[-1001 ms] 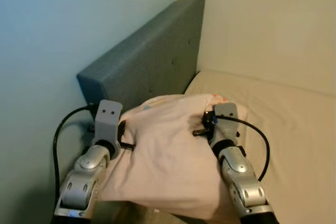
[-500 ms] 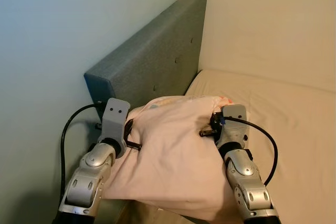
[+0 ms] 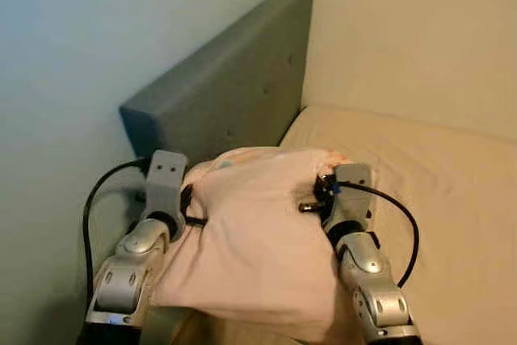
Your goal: Clean up the room
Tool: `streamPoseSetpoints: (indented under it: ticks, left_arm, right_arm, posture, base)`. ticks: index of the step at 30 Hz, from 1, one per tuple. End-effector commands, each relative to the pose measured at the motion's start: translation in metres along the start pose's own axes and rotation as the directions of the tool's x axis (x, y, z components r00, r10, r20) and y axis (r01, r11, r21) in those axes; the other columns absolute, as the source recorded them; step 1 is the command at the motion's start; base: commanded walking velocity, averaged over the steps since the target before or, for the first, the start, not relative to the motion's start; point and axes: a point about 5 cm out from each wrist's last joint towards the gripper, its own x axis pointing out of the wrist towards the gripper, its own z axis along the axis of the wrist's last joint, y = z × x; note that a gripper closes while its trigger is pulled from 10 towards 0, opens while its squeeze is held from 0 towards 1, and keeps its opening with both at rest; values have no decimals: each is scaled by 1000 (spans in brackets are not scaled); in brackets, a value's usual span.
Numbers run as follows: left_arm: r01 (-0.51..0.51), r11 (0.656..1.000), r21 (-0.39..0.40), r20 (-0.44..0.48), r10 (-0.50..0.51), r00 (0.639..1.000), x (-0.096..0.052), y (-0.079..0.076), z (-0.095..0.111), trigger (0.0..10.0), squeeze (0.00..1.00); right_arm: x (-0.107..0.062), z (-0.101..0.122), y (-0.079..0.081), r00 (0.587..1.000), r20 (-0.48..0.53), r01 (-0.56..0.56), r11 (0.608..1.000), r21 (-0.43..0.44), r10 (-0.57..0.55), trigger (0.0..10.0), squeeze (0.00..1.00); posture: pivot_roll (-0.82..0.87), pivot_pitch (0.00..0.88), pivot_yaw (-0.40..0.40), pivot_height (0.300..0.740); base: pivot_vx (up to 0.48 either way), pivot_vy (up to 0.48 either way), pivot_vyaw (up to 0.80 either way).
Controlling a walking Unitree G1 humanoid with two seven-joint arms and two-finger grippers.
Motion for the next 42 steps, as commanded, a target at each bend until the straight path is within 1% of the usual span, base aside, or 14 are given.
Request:
streamPoseSetpoints:
  ticks: [1,4,9,11,13,18,23,27,32,35,37,38,40,42]
  left_arm:
    - [-11,1000,-17,27,11,1000,-2,3,4,10000,0]
    - [-6,999,-49,71,10,997,-6,4,7,10000,0]
    - [-23,998,-57,71,27,997,-6,7,7,10000,0]
    - [-38,998,-46,62,40,997,-6,9,5,10000,0]
    - [-48,997,-59,58,51,997,-5,10,4,10000,0]
    - [-67,996,-56,51,70,996,-5,12,2,10000,0]
    - [-101,993,-65,36,103,994,-5,14,-1,10000,0]
    - [-121,991,-55,29,122,992,-4,17,-2,10000,0]
    - [-118,992,-51,32,120,992,-4,16,-1,10000,0]
    - [-118,991,-69,44,121,992,-3,15,1,10000,0]
    - [-115,992,-48,52,117,992,-2,15,1,10000,0]
    - [-115,992,-48,52,117,992,-2,15,1,10000,0]
    - [-107,994,-9,63,108,992,-2,14,2,10000,0]
    - [-103,995,0,67,103,992,-1,14,3,10000,0]
  right_arm:
    - [2,15,1,998,67,-4,1000,-14,5,10000,0]
    - [5,25,-5,995,99,20,999,-49,-15,10000,0]
    - [11,35,-14,991,126,52,995,-87,-41,10000,0]
    - [12,38,-16,990,133,51,994,-92,-38,10000,0]
    - [13,40,-19,990,137,51,994,-93,-38,10000,0]
    - [14,40,-20,990,135,48,994,-99,-34,10000,0]
    - [15,37,-16,992,125,35,993,-115,-20,10000,0]
    - [15,35,-17,993,113,32,993,-117,-19,10000,0]
    - [15,33,-18,995,101,31,992,-119,-19,10000,0]
    - [15,30,-17,997,79,14,992,-123,-4,10000,0]
    - [16,25,-16,999,45,-1,991,-132,7,10000,0]
    - [16,25,-16,999,45,-1,991,-132,7,10000,0]
    - [17,21,-17,1000,23,-1,990,-141,4,10000,0]
    - [17,20,-17,1000,16,3,990,-144,0,10000,0]
  posture:
    - [-56,89,42,740]
    - [-58,89,33,740]
    - [-57,86,27,740]
    - [-64,81,17,740]
    - [-64,81,17,740]
    - [-67,73,7,740]
    - [-70,68,5,740]
    - [-72,63,2,740]
    - [-72,60,-1,740]
    - [-75,57,-4,740]
    - [-75,57,-5,740]
    - [-75,57,-5,740]
    - [-72,58,-7,740]
    - [-72,58,-7,740]
  base:
    - [0,0,0]
    - [0,0,0]
    - [0,0,0]
    - [0,0,0]
    - [0,0,0]
    - [0,0,0]
    - [0,-480,0]
    - [0,0,0]
    - [0,0,0]
    - [0,0,0]
    - [0,0,0]
    - [0,0,0]
    - [0,0,0]
    - [0,0,0]
